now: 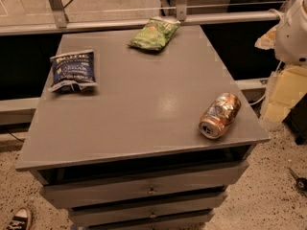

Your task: Pick blue chip bag

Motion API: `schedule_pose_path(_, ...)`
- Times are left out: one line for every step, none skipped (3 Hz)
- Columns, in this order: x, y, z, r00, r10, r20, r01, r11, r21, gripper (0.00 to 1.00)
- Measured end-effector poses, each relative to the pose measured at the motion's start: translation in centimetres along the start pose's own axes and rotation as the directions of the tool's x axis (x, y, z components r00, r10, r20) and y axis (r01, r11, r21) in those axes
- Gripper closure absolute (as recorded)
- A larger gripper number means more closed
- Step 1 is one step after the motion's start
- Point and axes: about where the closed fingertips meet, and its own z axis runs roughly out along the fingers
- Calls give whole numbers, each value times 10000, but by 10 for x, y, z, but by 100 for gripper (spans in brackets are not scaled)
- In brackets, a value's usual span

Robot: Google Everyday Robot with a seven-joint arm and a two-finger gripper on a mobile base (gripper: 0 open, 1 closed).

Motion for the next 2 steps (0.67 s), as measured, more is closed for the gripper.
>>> schedule_pose_path(0,0,0,10000,0,1,0,10000,2,0)
schedule_pose_path(-21,-5,16,9988,-176,452,177,9998,-27,0)
